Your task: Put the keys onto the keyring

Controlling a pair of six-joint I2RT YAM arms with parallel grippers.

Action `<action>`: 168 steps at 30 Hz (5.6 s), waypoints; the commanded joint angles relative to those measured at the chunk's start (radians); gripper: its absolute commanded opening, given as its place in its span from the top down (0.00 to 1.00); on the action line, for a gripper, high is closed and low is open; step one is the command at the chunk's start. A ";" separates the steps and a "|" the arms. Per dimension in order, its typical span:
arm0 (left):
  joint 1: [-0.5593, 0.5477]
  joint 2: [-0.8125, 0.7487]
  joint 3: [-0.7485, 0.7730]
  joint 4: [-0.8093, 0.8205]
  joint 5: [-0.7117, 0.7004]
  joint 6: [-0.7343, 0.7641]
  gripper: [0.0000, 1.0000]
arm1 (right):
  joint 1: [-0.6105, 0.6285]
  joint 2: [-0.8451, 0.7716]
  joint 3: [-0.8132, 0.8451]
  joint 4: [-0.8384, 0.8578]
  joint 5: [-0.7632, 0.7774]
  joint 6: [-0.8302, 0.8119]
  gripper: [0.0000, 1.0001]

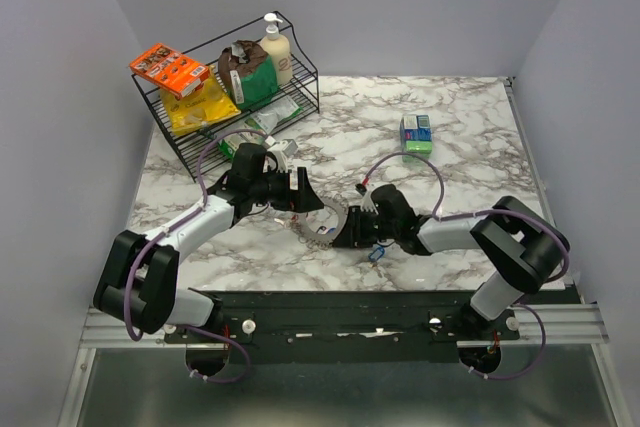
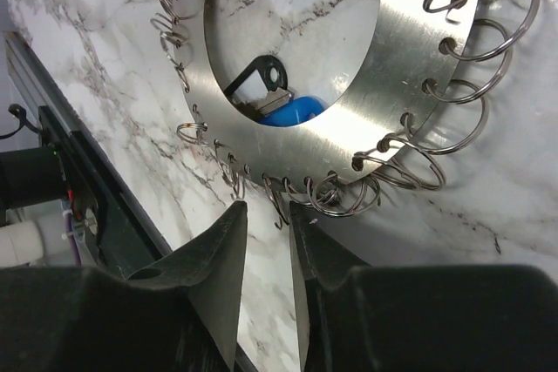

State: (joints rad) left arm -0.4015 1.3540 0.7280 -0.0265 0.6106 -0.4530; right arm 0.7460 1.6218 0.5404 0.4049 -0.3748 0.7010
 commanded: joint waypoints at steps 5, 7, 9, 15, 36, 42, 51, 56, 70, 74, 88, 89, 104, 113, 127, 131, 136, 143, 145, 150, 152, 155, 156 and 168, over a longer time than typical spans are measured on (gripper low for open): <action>-0.003 0.011 0.034 0.005 0.025 0.010 0.07 | 0.003 0.046 0.021 -0.031 0.054 -0.020 0.85; -0.003 0.011 0.036 -0.006 0.028 0.017 0.07 | 0.003 0.033 0.020 -0.046 0.062 -0.035 0.90; -0.003 0.005 0.037 -0.016 0.026 0.026 0.07 | 0.003 0.004 0.026 -0.083 0.073 -0.054 0.95; -0.003 -0.018 0.059 -0.069 0.028 0.056 0.08 | 0.003 -0.117 0.101 -0.259 0.105 -0.175 0.99; -0.003 -0.185 0.182 -0.251 0.132 0.255 0.11 | 0.003 -0.157 0.510 -0.661 -0.188 -0.584 0.99; -0.003 -0.239 0.189 -0.214 0.270 0.272 0.15 | 0.003 -0.200 0.562 -0.705 -0.274 -0.627 0.99; -0.003 -0.260 0.229 -0.260 0.461 0.327 0.32 | 0.003 -0.240 0.642 -0.801 -0.437 -0.681 0.99; -0.005 -0.262 0.241 -0.283 0.497 0.349 0.46 | 0.003 -0.264 0.647 -0.807 -0.441 -0.678 0.99; -0.068 -0.205 0.220 -0.299 0.452 0.355 0.52 | 0.003 -0.275 0.665 -0.818 -0.392 -0.667 0.99; -0.076 -0.204 0.209 -0.268 0.445 0.340 0.58 | 0.003 -0.277 0.661 -0.816 -0.388 -0.670 0.99; -0.109 -0.190 0.194 -0.265 0.410 0.333 0.74 | 0.003 -0.301 0.638 -0.811 -0.389 -0.667 0.99; -0.120 -0.185 0.195 -0.266 0.408 0.332 0.76 | 0.003 -0.301 0.636 -0.811 -0.394 -0.667 0.99; -0.157 -0.234 0.117 -0.066 0.261 0.189 1.00 | 0.003 -0.356 0.612 -0.795 -0.343 -0.637 0.89; -0.158 -0.259 0.059 0.169 0.210 0.011 1.00 | 0.000 -0.416 0.593 -0.752 -0.236 -0.561 0.50; -0.157 -0.291 0.005 0.310 0.255 0.008 1.00 | -0.046 -0.547 0.541 -0.657 -0.219 -0.529 0.18; -0.158 -0.282 0.022 0.258 0.259 0.046 1.00 | -0.050 -0.537 0.530 -0.650 -0.249 -0.534 0.18; -0.158 -0.300 -0.001 0.310 0.249 0.043 1.00 | -0.054 -0.545 0.518 -0.627 -0.243 -0.512 0.18; -0.158 -0.381 -0.078 0.476 0.248 0.048 1.00 | -0.074 -0.574 0.497 -0.577 -0.259 -0.488 0.19; -0.157 -0.408 -0.090 0.511 0.258 0.045 1.00 | -0.082 -0.582 0.489 -0.555 -0.286 -0.482 0.21; -0.158 -0.440 -0.128 0.651 0.293 -0.012 1.00 | -0.099 -0.608 0.464 -0.486 -0.398 -0.453 0.31; -0.158 -0.440 -0.143 0.735 0.305 -0.061 1.00 | -0.102 -0.619 0.451 -0.450 -0.437 -0.440 0.33; -0.158 -0.435 -0.154 0.827 0.316 -0.116 1.00 | -0.102 -0.639 0.426 -0.376 -0.490 -0.416 0.33; -0.158 -0.431 -0.153 0.844 0.322 -0.130 1.00 | -0.100 -0.645 0.420 -0.341 -0.513 -0.397 0.33; -0.160 -0.418 -0.111 0.907 0.344 -0.194 1.00 | -0.100 -0.617 0.360 -0.178 -0.593 -0.305 0.37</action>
State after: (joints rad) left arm -0.5587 0.9352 0.5777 0.8078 0.9329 -0.6197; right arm 0.6502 0.9829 0.9199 0.1402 -0.9150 0.3508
